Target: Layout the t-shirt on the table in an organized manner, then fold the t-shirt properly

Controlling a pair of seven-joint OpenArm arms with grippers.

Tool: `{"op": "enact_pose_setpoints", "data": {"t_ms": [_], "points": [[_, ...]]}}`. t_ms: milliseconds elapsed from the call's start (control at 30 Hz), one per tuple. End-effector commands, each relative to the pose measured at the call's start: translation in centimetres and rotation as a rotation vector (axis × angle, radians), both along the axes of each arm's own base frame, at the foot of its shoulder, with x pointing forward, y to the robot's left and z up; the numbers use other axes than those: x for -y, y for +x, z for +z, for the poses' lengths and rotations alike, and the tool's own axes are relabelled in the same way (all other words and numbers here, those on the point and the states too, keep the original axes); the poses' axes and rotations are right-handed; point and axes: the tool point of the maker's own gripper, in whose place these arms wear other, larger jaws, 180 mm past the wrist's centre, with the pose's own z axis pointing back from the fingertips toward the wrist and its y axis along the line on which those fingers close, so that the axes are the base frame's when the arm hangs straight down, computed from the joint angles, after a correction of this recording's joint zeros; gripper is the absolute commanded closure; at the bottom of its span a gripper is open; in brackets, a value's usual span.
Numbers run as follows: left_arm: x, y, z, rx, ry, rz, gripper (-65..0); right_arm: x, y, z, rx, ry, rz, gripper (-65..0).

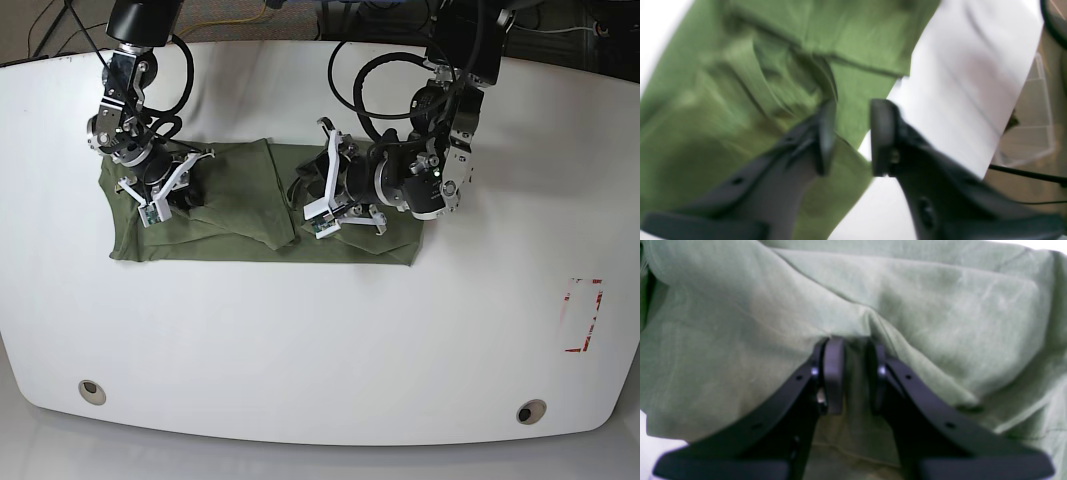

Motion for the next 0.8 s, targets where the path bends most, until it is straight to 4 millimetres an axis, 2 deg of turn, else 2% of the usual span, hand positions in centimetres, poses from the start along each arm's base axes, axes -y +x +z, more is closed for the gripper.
{"op": "enact_pose_setpoints", "data": {"t_ms": [0,100,200,300,433,767], "points": [[0.7,1.0,2.4,0.071,-0.048,-0.005,-26.1,0.6,-1.8,-1.8,-0.11,-0.069,0.03,-12.2],[0.7,1.3,3.1,0.097,-0.054,-0.002,-31.7,0.6,-1.8,-1.8,-0.11,-0.069,0.03,-12.2],[0.6,1.7,3.4,0.109,-0.055,0.002,-33.6,0.6,-1.8,-1.8,-0.11,-0.069,0.03,-12.2],[-0.4,3.4,3.9,0.137,-0.048,0.046,-34.2,0.6,-1.8,-1.8,-0.109,-0.07,0.03,-12.2],[-1.4,5.2,3.3,0.113,-0.043,0.118,-34.3,0.6,-1.8,-1.8,-0.109,-0.07,0.03,-12.2],[-1.3,8.2,2.0,0.041,-0.092,0.226,-34.3,0.5,-1.8,-1.8,-0.109,-0.068,0.03,-12.2]]}}
